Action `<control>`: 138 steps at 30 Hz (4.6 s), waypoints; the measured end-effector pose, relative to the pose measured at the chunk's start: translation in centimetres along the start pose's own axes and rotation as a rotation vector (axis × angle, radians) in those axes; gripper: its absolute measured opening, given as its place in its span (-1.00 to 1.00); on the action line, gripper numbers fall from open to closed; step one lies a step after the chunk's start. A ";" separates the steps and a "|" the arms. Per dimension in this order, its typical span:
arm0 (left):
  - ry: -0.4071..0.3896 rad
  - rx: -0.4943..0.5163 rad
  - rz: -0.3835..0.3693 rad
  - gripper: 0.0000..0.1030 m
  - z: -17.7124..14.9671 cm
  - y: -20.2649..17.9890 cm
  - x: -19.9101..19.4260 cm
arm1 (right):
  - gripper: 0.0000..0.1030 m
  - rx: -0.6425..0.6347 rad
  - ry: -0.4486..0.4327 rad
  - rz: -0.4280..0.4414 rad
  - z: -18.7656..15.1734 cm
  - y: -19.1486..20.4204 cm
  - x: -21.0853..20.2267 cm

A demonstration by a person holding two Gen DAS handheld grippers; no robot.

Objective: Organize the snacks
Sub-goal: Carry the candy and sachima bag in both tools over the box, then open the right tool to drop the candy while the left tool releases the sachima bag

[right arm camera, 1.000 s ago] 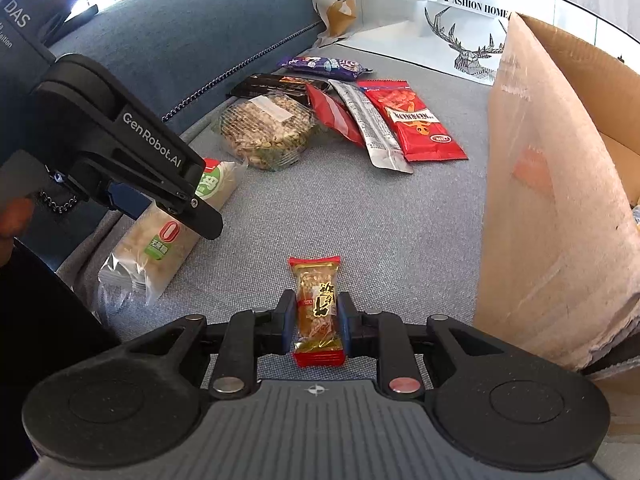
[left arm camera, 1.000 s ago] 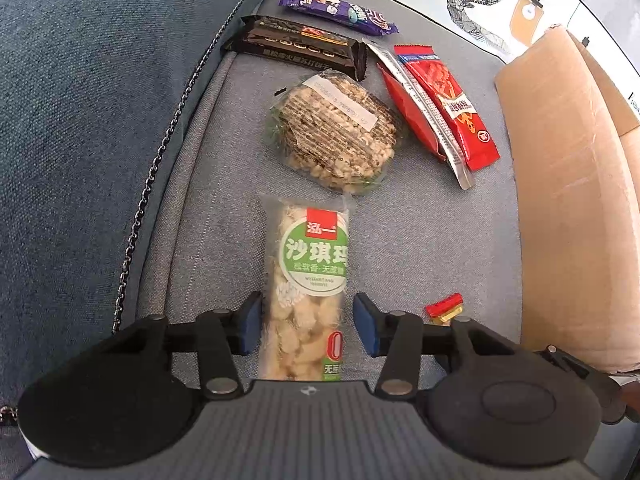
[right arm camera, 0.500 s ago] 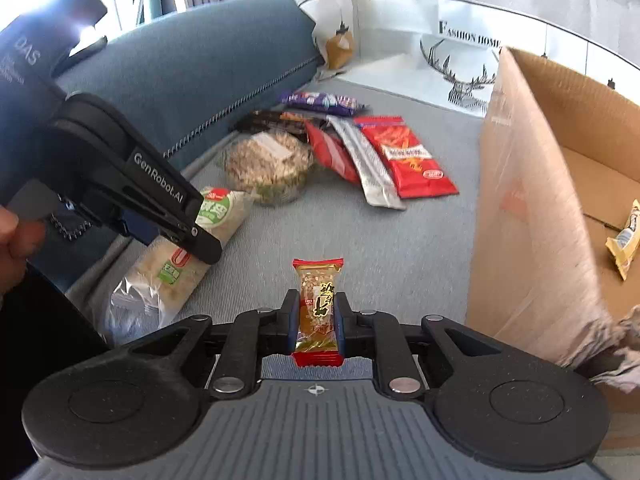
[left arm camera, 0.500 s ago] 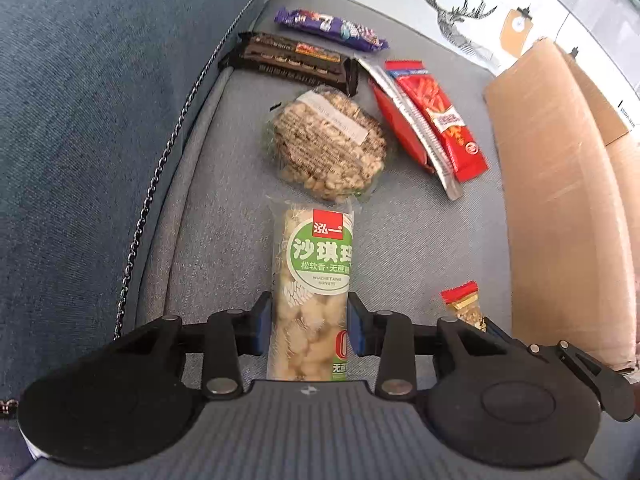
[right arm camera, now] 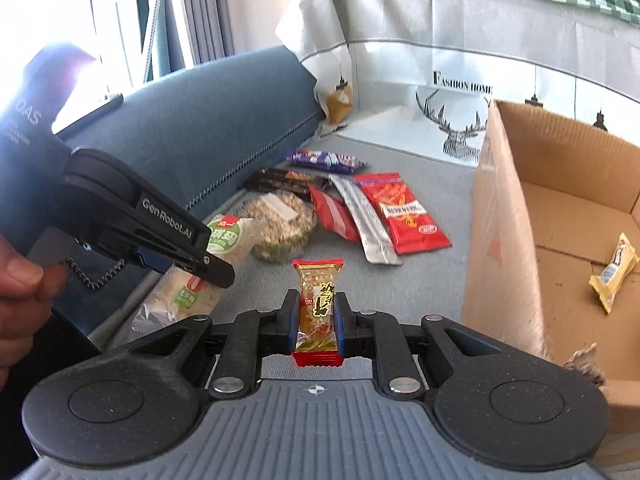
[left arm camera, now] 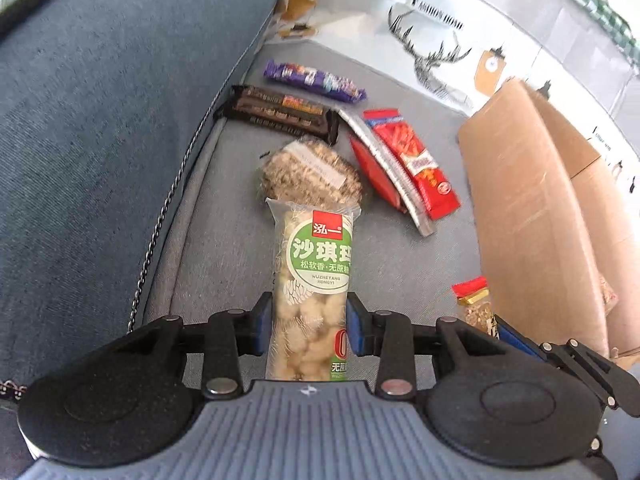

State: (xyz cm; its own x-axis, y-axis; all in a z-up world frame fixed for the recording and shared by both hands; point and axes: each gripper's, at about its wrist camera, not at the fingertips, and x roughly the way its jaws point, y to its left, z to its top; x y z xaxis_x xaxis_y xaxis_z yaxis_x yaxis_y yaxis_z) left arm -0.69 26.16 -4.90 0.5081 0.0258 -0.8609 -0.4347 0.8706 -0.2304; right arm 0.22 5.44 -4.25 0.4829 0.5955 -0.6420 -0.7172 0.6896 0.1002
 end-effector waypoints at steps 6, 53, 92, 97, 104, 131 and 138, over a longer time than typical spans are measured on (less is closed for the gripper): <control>-0.101 0.001 -0.025 -0.22 -0.4 -0.1 -1.6 | -0.65 0.007 -0.048 -0.006 1.0 0.1 -1.3; -0.384 0.170 -0.168 -0.22 -0.8 -9.2 -8.4 | -0.65 0.199 -0.300 -0.185 3.7 -11.7 -11.7; -0.439 0.456 -0.413 -0.22 0.0 -28.0 0.2 | -0.65 0.436 -0.277 -0.526 1.4 -20.8 -12.9; -0.424 0.448 -0.421 -0.22 0.3 -28.4 0.7 | -0.65 0.442 -0.272 -0.541 1.5 -20.7 -12.6; -0.407 0.422 -0.425 -0.22 1.0 -28.4 1.1 | -0.64 0.438 -0.264 -0.549 1.6 -20.5 -12.2; -0.483 0.364 -0.393 0.46 1.3 -27.3 0.0 | 0.05 0.416 -0.270 -0.575 1.9 -19.9 -12.1; -0.563 0.348 -0.382 0.46 1.1 -25.6 -0.6 | 0.31 0.409 -0.276 -0.598 2.4 -19.0 -11.7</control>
State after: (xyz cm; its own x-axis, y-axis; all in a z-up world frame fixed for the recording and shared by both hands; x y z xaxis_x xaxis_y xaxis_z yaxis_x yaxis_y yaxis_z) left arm 10.94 4.43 2.04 0.9192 -0.1423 -0.3672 0.0588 0.9716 -0.2293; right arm 9.37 -13.65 3.19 0.8758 0.1186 -0.4678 -0.0791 0.9915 0.1035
